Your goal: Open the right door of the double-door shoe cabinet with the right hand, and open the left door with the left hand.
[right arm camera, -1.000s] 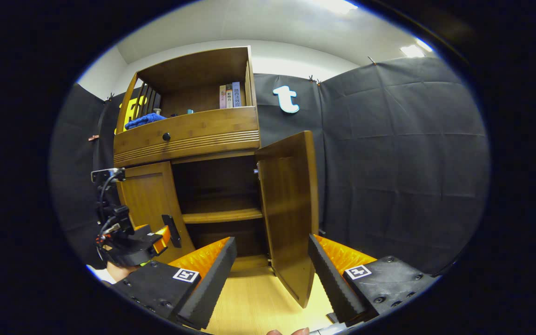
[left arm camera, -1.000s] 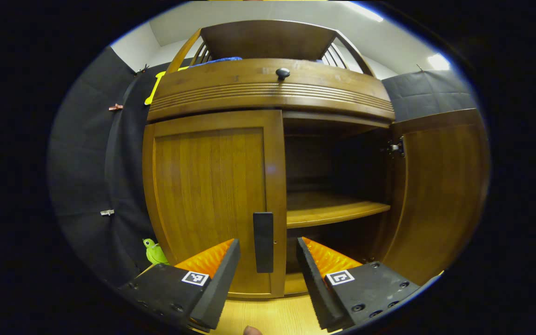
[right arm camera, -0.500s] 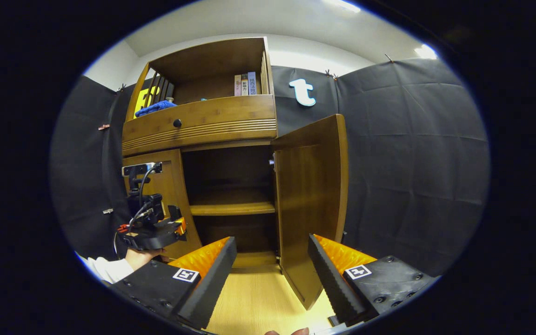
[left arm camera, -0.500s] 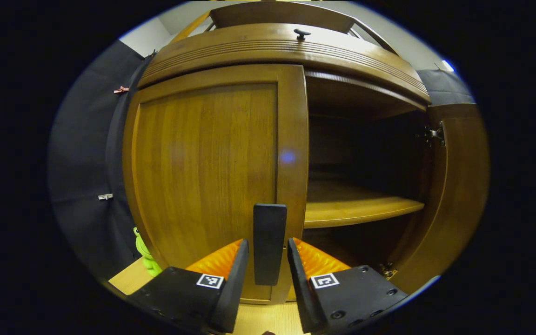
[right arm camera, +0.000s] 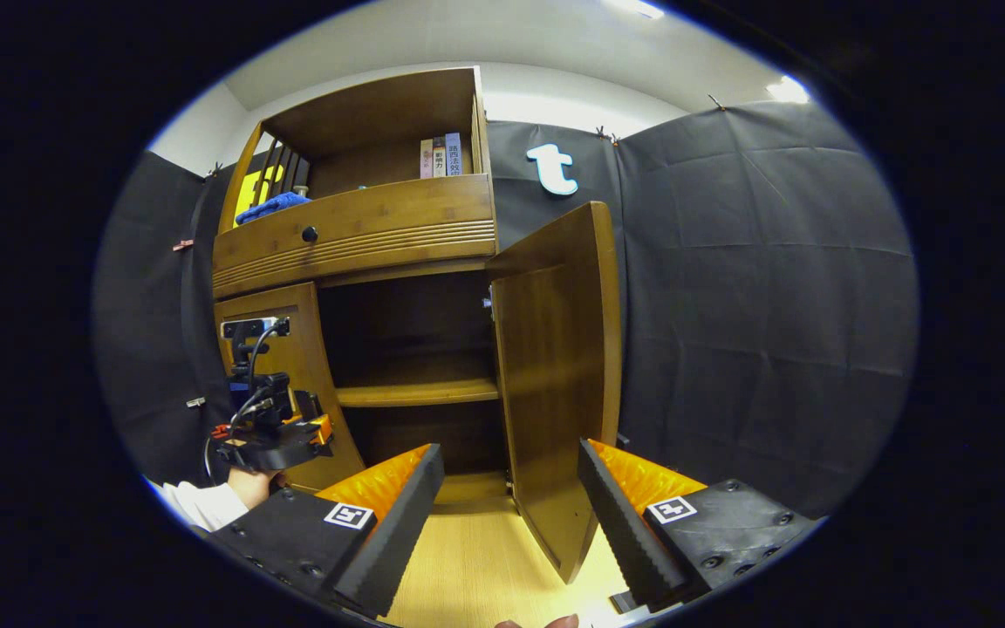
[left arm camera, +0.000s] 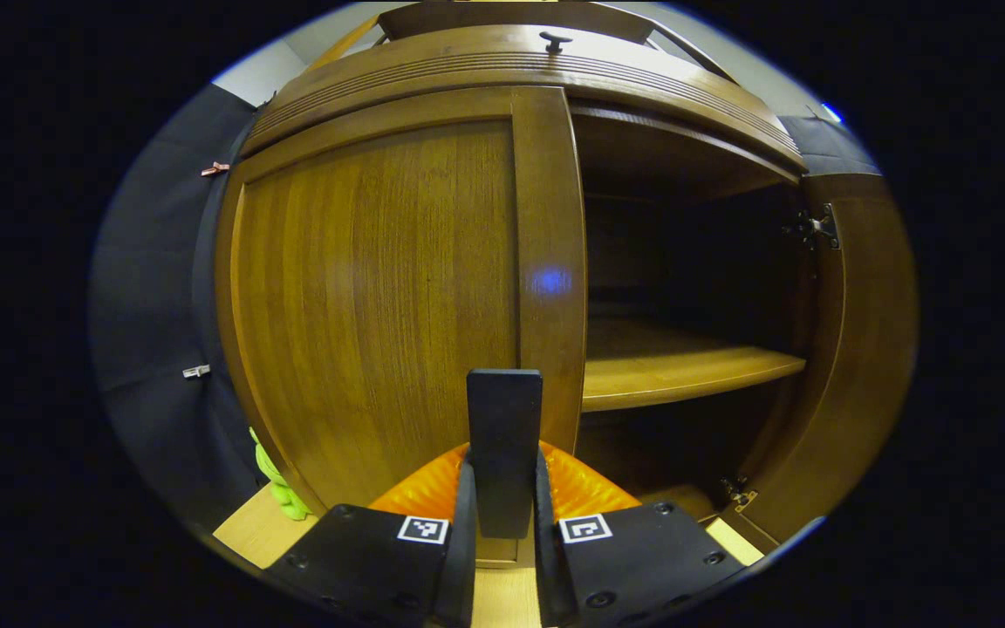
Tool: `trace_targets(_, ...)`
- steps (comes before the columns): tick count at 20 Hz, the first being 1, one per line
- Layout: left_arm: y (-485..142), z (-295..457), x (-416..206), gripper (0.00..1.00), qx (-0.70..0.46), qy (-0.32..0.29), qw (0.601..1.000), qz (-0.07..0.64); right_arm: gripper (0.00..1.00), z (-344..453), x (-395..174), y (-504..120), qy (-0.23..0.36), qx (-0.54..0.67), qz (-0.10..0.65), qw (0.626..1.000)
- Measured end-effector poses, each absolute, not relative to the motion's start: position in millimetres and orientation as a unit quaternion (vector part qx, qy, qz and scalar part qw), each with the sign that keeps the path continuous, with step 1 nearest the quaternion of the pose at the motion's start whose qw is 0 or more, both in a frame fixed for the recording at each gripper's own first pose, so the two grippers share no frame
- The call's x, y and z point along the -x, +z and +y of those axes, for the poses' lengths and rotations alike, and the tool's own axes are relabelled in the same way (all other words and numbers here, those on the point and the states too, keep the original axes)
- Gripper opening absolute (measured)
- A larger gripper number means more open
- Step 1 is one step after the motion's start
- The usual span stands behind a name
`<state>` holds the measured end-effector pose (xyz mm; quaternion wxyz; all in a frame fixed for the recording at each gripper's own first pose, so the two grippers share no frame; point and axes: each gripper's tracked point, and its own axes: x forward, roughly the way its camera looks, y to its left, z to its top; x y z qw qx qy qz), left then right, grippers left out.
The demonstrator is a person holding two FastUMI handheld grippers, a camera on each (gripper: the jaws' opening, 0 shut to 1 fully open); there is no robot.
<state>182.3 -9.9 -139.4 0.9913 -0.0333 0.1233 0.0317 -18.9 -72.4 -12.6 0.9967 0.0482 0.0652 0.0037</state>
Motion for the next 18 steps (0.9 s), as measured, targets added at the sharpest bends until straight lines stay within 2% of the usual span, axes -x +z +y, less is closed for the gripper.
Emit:
trace_targets(7, -136, 8, -112, 0.30, 0.037, 0.001, 0.992, 0.124, 0.98, -42, 25, -12, 0.021, -0.040, 0.065, 0.997)
trace_targets(18, -135, 74, -19, 0.27, 0.026, 0.003, 0.991, 0.130, 0.98, 16, 41, -16, 0.032, -0.048, 0.064, 0.996)
